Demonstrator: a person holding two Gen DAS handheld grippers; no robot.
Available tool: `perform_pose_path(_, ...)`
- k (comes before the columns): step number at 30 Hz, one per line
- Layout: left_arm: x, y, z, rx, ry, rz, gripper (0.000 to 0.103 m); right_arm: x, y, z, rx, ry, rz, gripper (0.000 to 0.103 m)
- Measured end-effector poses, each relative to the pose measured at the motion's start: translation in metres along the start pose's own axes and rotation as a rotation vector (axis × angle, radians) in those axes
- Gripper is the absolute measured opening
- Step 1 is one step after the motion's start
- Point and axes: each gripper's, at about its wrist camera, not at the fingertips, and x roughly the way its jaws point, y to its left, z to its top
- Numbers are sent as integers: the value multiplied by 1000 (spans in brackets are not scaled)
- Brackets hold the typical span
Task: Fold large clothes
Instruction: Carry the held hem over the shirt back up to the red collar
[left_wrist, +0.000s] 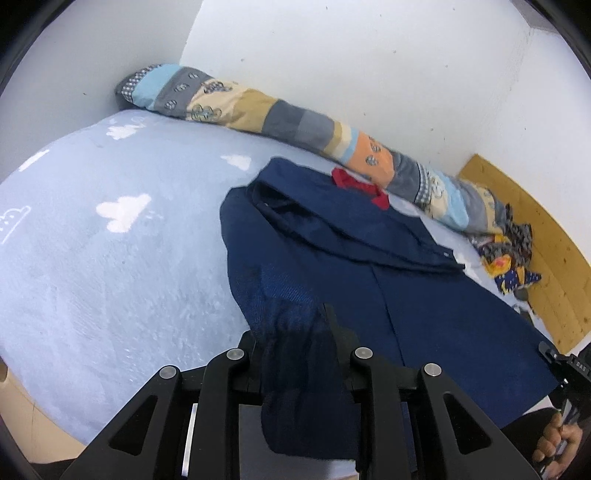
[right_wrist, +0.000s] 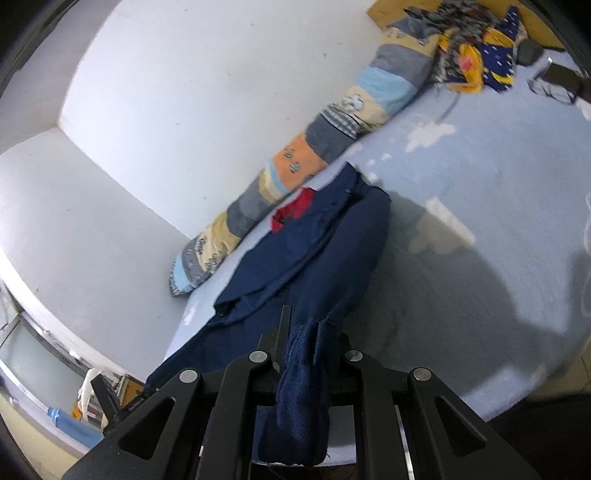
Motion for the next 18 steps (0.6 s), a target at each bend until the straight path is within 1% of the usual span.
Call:
perform_pose_path(4, -13, 1, 1, -18, -22, -4, 22, -3, 13, 5, -30, -3, 20, 11)
perform_pose_path(10, -34, -1, 0, -62, -41, -50, 22, -10, 16, 8, -26, 3, 36, 11)
perform_pose_path(14, -37, -5, 2, -29, -55, -27, 22, -8, 11, 11, 2, 9, 37, 11)
perform_pose_path(18, -36, -5, 8, -58, -44, -40, 22, -5, 16, 17, 9, 10, 57, 11)
